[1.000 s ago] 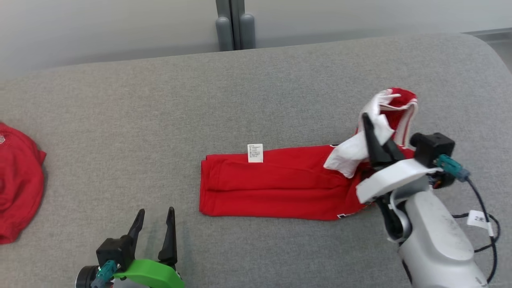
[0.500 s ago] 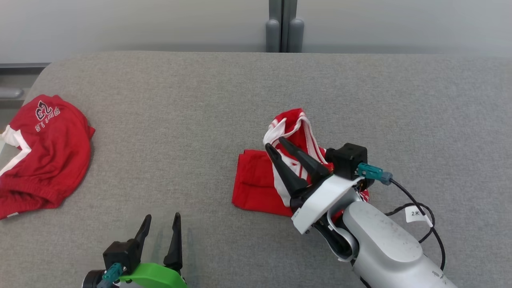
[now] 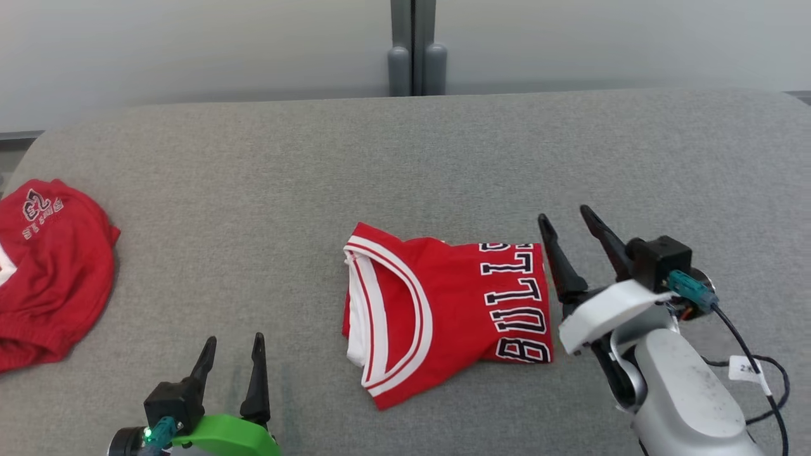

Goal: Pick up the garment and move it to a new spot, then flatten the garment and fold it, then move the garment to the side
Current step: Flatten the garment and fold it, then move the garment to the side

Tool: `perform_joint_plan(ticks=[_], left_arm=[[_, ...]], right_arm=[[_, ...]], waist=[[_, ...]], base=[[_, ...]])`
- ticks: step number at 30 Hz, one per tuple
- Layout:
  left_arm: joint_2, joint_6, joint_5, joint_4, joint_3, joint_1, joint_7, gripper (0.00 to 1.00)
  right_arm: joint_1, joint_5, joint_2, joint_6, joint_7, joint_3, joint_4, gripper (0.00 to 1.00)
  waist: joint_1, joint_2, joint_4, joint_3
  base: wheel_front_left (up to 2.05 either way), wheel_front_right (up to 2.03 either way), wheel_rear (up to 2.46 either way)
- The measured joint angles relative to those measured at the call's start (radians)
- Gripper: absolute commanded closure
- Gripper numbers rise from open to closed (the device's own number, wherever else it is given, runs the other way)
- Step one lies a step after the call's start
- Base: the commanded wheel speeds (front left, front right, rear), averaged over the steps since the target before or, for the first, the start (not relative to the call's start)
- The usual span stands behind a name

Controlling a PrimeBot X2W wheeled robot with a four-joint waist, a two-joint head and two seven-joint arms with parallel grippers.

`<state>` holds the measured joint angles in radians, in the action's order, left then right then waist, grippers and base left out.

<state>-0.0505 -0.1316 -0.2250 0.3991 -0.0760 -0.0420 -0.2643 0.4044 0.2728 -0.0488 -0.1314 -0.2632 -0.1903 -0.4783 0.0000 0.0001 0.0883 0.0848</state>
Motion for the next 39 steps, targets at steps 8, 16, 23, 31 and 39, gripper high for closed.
perform_joint_plan(ticks=[8, 16, 23, 31, 39], left_arm=[[-0.002, 0.0, 0.062, -0.021, 0.014, 0.014, 0.0, 0.0], [-0.002, 0.0, 0.092, -0.034, 0.023, 0.086, 0.0, 0.0], [-0.001, 0.0, 0.086, -0.047, 0.01, 0.12, 0.0, 0.0], [0.0, 0.0, 0.085, -0.043, -0.004, 0.117, 0.0, 0.0], [0.0, 0.0, 0.062, -0.035, -0.023, 0.077, 0.0, 0.0]], right_arm=[[-0.143, -0.129, 0.0, 0.0, 0.0, 0.191, 0.035, 0.0], [-0.275, -0.153, 0.0, 0.0, 0.0, 0.223, 0.021, 0.0], [-0.314, -0.143, -0.001, 0.0, 0.0, 0.213, 0.008, 0.0], [-0.263, -0.118, 0.0, 0.0, 0.0, 0.107, -0.027, 0.0], [-0.035, -0.041, 0.0, 0.0, 0.0, -0.05, -0.148, 0.0]], waist=[[0.0, 0.0, -0.087, -0.012], [0.0, 0.0, -0.138, -0.054], [0.0, 0.0, -0.146, -0.08], [0.0, 0.0, -0.119, -0.066], [0.0, 0.0, -0.068, -0.017]], base=[[0.0, 0.0, 0.0], [0.0, 0.0, 0.0], [0.0, 0.0, 0.0], [0.0, 0.0, 0.0], [0.0, 0.0, 0.0]])
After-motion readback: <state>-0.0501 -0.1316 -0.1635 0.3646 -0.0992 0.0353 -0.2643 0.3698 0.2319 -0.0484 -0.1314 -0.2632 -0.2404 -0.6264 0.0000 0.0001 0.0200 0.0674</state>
